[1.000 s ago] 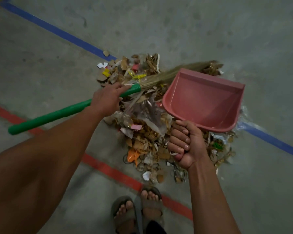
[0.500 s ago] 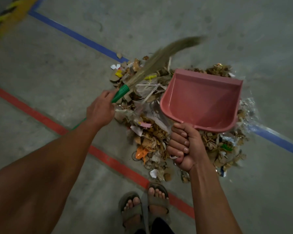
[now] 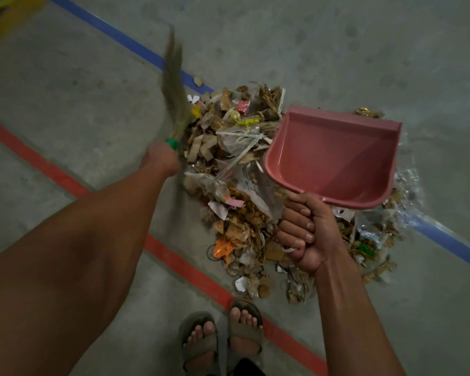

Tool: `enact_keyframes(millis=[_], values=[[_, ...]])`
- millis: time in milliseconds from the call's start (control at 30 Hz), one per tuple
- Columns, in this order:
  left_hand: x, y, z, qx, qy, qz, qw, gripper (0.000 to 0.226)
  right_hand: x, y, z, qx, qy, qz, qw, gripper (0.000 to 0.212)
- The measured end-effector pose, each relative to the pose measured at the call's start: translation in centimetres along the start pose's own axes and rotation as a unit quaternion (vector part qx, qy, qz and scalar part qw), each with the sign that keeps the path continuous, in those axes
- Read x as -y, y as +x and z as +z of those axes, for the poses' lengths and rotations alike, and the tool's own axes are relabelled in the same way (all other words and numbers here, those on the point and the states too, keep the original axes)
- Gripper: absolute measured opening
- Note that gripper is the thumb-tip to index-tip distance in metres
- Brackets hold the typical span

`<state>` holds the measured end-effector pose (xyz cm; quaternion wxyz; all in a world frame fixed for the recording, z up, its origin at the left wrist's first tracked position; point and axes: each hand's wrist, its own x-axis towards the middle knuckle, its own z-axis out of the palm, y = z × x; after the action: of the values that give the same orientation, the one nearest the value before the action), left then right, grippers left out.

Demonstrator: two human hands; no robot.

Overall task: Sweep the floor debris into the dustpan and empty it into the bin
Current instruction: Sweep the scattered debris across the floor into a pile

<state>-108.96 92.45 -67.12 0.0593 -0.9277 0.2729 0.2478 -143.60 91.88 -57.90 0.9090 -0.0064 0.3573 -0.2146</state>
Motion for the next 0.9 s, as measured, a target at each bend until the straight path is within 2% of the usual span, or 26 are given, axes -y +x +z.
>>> enact_keyframes(millis=[100,267,400,500,600,900], values=[[-0.1,0.5,0.9,0.005,0.032,0.075,0.997,0.042,0.4,0.2,-0.3,-0.003,0.002,-0.003,1.000,0.043],[1.8,1.0,0.6,0.030,0.107,0.226,0.968,0.062,-0.7,0.0,-0.1,-0.009,0.004,0.004,1.000,0.041],[3.2,0.6,0.1,0.036,0.124,0.292,0.948,0.064,-2.6,-0.3,-0.1,-0.009,0.006,0.016,1.000,0.041],[4.8,-0.7,0.4,-0.010,0.102,0.305,0.947,0.066,-3.9,-0.8,0.1,-0.015,0.003,0.020,1.000,0.041],[5.8,-2.5,1.0,-0.079,0.071,0.280,0.954,0.070,-4.8,-1.4,0.6,-0.031,0.001,0.017,0.999,0.042],[6.7,-7.5,2.3,-0.114,0.008,0.244,0.963,0.075,-7.0,-2.2,1.6,-0.012,0.003,0.012,1.000,0.042]])
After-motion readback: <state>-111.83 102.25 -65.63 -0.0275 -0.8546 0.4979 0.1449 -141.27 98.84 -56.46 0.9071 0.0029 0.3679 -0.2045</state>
